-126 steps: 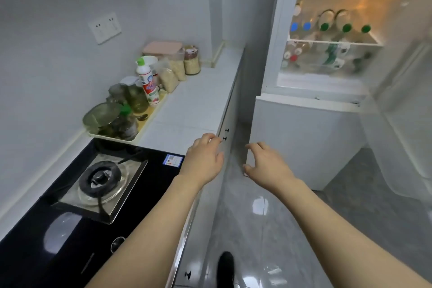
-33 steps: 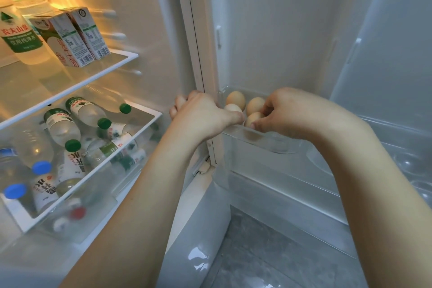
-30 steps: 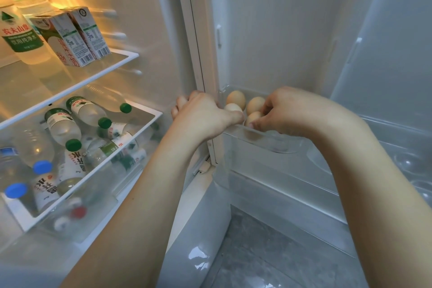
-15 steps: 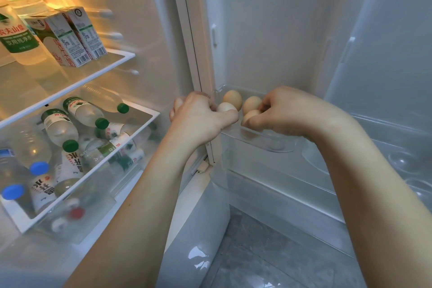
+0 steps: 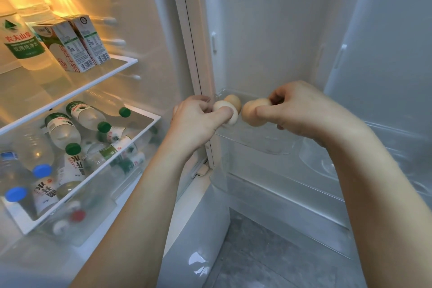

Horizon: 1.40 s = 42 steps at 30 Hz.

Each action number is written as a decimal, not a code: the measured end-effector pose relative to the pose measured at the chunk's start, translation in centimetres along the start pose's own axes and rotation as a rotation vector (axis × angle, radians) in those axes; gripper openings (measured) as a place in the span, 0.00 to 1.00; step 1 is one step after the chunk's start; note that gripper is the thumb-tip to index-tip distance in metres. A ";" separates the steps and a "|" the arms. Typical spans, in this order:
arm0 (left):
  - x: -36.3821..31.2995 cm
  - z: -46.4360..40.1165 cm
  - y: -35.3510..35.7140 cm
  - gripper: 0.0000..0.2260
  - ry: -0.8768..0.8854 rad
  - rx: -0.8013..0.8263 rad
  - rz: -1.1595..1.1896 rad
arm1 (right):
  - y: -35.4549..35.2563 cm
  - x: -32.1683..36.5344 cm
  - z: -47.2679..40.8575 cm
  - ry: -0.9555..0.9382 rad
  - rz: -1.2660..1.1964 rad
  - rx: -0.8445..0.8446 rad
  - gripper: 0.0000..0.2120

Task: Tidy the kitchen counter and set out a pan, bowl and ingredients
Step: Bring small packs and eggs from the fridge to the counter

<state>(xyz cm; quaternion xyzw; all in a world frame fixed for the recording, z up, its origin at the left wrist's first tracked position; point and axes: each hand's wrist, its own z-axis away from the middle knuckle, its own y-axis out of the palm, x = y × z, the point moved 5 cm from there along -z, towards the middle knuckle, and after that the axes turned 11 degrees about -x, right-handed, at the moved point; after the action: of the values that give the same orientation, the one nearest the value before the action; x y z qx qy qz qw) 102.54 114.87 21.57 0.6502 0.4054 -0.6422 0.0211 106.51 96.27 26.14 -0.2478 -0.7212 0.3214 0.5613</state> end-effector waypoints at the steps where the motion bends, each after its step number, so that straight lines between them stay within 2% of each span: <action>1: 0.0 0.0 -0.1 0.18 -0.008 -0.007 0.035 | -0.1 -0.1 0.0 0.006 -0.036 -0.003 0.19; 6: -0.3 0.2 -0.6 0.22 -0.050 -0.032 0.248 | -0.5 -0.5 0.3 0.053 -0.200 -0.036 0.14; 7: -0.4 0.3 -0.7 0.21 -0.063 -0.021 0.314 | -0.6 -0.5 0.3 0.060 -0.252 -0.041 0.15; 11: -0.2 1.1 -1.8 0.07 -0.154 -0.066 0.496 | -0.8 -0.1 0.6 0.106 -0.558 -0.013 0.14; 16: 0.5 2.4 -4.6 0.06 -0.221 -0.127 0.644 | -0.2 1.3 1.7 0.196 -0.970 0.044 0.06; 19: 1.8 4.0 -7.2 0.03 -0.260 -0.194 0.736 | 1.2 3.4 2.7 0.183 -1.086 0.130 0.07; 20: 2.6 4.5 -8.0 0.07 -0.273 -0.203 0.753 | 1.8 4.0 3.0 0.175 -1.109 0.162 0.08; 22: 4.4 5.6 -9.2 0.14 -0.325 -0.225 0.789 | 3.2 5.3 3.6 0.160 -1.139 0.218 0.09; 25: 7.4 8.3 -11.9 0.12 -0.396 -0.313 0.869 | 7.0 7.8 5.1 0.142 -1.138 0.345 0.08; 30: 10.3 14.1 -15.5 0.16 -0.433 -0.445 0.921 | 12.7 11.0 8.5 0.126 -1.124 0.600 0.06; 35: 12.0 23.1 -17.8 0.18 -0.498 -0.687 0.996 | 17.1 13.2 14.8 0.068 -1.035 0.929 0.05; 42: 11.6 36.8 -17.8 0.19 -0.521 -1.011 1.090 | 19.7 13.7 25.1 0.015 -0.948 1.248 0.04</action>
<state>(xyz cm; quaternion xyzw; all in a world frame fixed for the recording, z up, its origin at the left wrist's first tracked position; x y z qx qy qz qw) 60.77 112.40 14.06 0.4975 0.2543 -0.4108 0.7205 78.70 114.70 16.32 0.4455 -0.4322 0.3917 0.6792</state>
